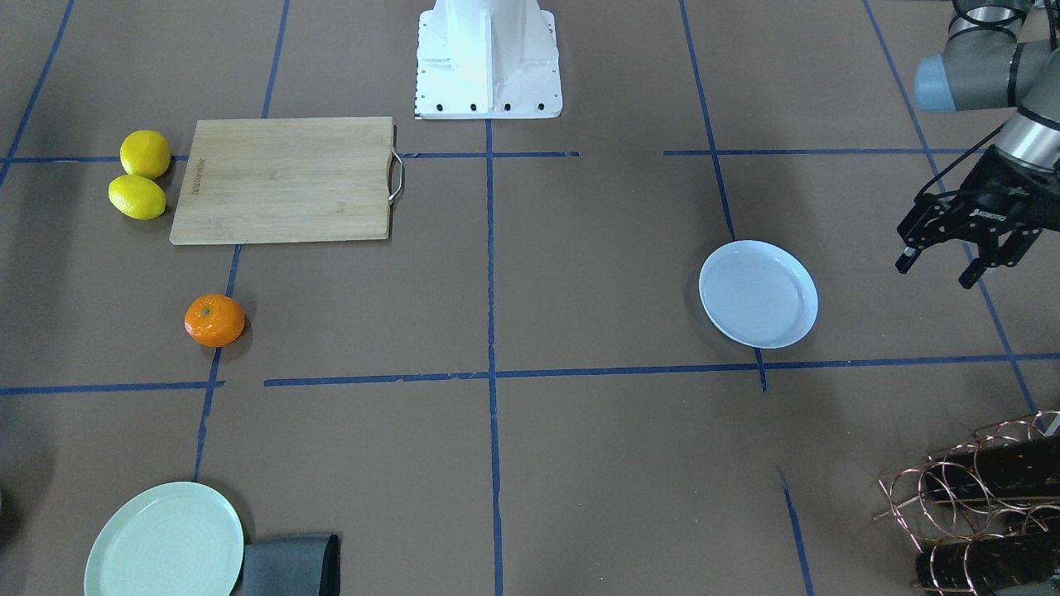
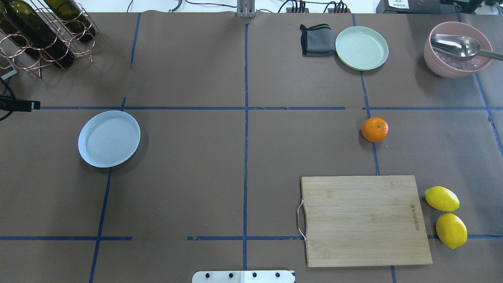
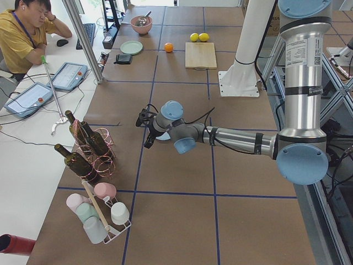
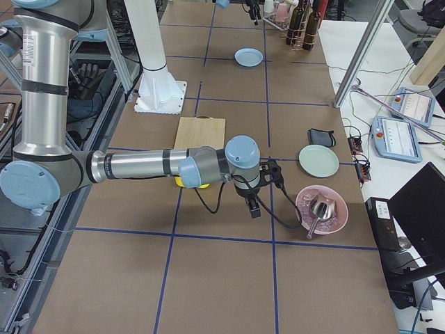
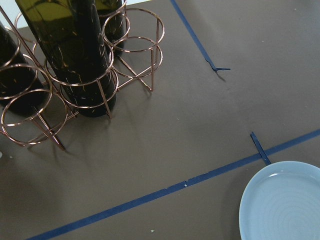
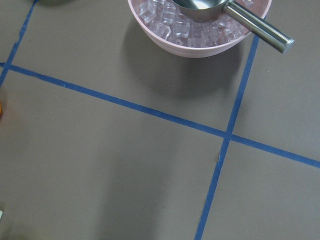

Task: Pick orange to plate
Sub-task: 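Reach the left gripper to the rim of the light blue plate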

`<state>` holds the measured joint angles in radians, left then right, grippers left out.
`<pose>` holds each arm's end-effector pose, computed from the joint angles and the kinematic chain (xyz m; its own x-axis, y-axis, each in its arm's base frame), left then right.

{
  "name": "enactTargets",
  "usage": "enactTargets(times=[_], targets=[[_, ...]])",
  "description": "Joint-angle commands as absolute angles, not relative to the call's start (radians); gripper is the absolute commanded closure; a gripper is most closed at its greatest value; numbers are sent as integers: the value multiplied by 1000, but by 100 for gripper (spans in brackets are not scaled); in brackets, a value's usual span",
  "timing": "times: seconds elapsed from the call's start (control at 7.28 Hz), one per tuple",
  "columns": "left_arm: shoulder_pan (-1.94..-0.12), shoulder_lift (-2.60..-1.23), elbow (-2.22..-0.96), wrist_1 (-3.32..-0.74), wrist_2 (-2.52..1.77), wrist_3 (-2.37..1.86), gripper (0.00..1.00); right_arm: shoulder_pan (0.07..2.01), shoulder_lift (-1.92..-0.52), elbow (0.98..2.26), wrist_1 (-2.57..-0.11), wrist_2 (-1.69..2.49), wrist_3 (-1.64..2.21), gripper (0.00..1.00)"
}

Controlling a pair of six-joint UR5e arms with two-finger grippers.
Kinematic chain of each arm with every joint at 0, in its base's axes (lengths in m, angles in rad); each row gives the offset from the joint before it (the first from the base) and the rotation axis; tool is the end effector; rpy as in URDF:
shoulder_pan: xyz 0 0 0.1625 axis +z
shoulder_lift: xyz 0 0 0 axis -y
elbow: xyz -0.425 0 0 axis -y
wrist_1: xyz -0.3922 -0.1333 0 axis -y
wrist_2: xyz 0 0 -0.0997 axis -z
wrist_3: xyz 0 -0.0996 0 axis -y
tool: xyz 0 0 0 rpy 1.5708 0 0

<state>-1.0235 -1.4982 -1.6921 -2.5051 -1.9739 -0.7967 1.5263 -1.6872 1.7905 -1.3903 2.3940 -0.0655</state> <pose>0.1758 -0.4695 0.5351 0.6367 0.1909 -0.7471 0.2385 0.8726 0.4262 0.0399 -0.4577 0.5813 0.6658 -0.2976 0.6842 0.0865 0.9416 0.3255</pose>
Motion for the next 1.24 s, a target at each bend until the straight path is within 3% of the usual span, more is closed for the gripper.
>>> enactTargets(times=[0.0,0.41,0.69,0.82,1.1], targets=[[-850,-1506,-1630,-2590,-1803,-1026,23,1526,-1687,1790,-1390,2395,-64,0],[-776,-1532,-1572,-2634,-1763,-1032,25,1526,-1687,1790,-1390,2395,-64,0],[-749,-1543,-1566,-2632,-1761,-1032,35,1526,-1689,1789,-1390,2395,-64,0],[-744,-1549,-1563,-2632,-1761,-1031,45,1526,-1690,1789,-1391,2395,-64,0],[-738,-1549,-1565,-2632,-1761,-1028,100,1526,-1692,1787,-1391,2395,-64,0]])
